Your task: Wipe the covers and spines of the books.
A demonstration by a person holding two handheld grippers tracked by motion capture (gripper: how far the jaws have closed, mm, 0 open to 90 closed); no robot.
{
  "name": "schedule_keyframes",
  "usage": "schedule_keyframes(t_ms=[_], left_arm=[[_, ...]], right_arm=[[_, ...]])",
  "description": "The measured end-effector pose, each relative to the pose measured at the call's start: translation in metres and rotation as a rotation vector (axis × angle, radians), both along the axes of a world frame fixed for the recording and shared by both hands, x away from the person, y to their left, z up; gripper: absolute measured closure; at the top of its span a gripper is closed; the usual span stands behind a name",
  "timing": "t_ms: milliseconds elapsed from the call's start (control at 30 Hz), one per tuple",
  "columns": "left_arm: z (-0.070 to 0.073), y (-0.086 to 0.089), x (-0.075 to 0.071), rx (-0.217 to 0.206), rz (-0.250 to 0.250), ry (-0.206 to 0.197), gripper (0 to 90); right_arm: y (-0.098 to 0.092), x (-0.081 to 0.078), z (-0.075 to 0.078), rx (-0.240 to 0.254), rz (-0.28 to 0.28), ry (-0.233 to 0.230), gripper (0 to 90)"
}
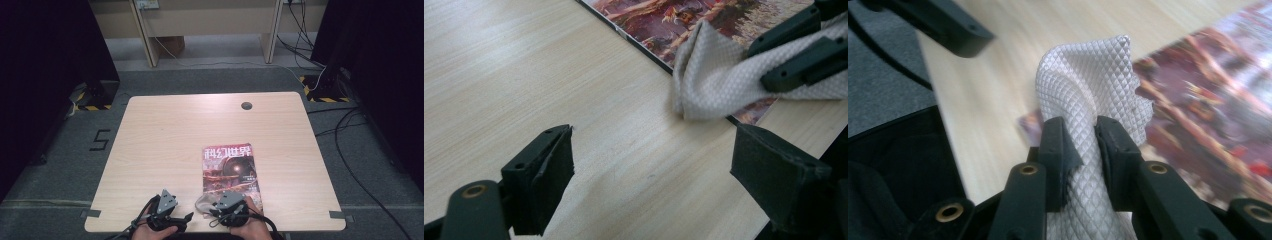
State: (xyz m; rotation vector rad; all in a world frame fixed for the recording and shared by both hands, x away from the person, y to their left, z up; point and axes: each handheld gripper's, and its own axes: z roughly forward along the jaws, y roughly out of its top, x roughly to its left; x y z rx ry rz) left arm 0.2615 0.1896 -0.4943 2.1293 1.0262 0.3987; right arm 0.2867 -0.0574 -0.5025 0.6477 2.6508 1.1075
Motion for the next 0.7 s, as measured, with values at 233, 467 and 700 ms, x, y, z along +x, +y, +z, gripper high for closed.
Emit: schedule_keyframes(t_ms=[233,467,700], left_arm=[[-0.001,-0.001,-0.001,0.002,-0.001,0.002,16.8],[-0.001,-0.001,0.000,0.003,-0.003,0.001,16.8],[-0.002,-0.003,-0.001,0.010,-0.008,0.005,16.8]], right_arm=[[-0.012,0.004,0.000,0.003,-0.031,0.010,74.9],[-0.031,0.008,0.003,-0.046,-0.088,-0.031,74.8],[-0.057,0.018,0.003,-0.059,-0.173,-0.043,74.7]])
